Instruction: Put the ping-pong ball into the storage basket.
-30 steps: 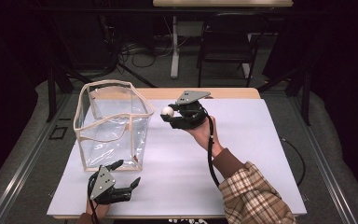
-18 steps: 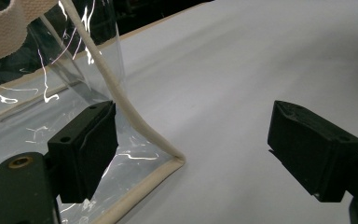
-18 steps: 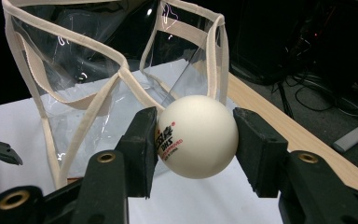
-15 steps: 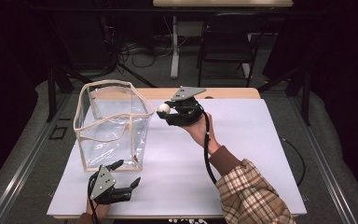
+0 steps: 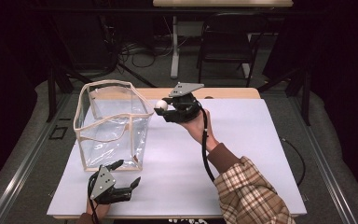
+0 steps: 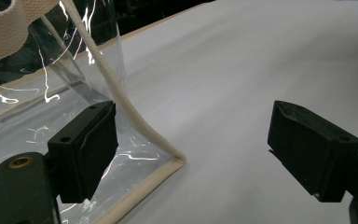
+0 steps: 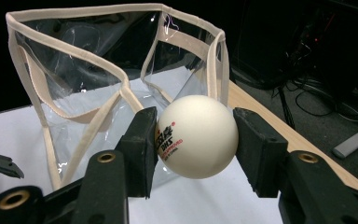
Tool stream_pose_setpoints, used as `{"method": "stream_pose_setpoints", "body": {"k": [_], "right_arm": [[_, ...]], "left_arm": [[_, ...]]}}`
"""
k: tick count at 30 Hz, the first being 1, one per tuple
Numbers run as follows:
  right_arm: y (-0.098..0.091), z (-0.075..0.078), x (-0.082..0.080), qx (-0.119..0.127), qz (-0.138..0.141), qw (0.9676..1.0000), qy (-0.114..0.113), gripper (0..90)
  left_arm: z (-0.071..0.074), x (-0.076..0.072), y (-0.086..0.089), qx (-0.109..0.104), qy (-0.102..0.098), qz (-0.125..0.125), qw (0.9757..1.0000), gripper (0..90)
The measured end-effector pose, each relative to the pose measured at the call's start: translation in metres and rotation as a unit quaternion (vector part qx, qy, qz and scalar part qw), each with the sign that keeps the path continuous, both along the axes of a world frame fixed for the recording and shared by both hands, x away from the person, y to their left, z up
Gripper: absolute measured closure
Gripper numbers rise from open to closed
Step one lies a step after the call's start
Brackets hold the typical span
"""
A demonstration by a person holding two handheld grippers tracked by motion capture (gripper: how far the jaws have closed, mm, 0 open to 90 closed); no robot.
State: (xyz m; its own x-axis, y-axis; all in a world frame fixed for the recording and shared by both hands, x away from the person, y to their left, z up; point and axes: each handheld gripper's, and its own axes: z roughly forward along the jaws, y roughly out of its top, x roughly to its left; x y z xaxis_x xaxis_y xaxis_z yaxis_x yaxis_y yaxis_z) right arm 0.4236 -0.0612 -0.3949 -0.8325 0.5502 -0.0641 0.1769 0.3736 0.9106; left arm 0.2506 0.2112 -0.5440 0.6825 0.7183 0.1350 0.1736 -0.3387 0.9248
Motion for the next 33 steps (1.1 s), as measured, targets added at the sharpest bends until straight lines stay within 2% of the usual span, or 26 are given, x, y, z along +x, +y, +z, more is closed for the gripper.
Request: {"method": "stream_pose_setpoints", "body": {"k": [10, 18, 20, 33], "right_arm": [[0.008, 0.01, 0.003, -0.001, 0.003, 1.0, -0.005, 51.1], [0.009, 0.011, 0.004, -0.001, 0.004, 1.0, -0.005, 51.1], [0.018, 0.018, 0.008, -0.003, 0.006, 0.9999, -0.008, 51.1], [0.026, 0.019, 0.016, -0.009, 0.002, 1.0, -0.001, 51.1]], "left_arm": [[0.0, 0.0, 0.0, -0.001, -0.002, 0.001, 1.0, 15.9], [0.0, 0.0, 0.0, -0.001, -0.002, 0.001, 1.0, 15.8], [0.0, 0.0, 0.0, -0.002, -0.002, 0.001, 1.0, 15.8], [0.0, 0.0, 0.0, -0.001, -0.001, 0.0, 1.0, 15.8]]}}
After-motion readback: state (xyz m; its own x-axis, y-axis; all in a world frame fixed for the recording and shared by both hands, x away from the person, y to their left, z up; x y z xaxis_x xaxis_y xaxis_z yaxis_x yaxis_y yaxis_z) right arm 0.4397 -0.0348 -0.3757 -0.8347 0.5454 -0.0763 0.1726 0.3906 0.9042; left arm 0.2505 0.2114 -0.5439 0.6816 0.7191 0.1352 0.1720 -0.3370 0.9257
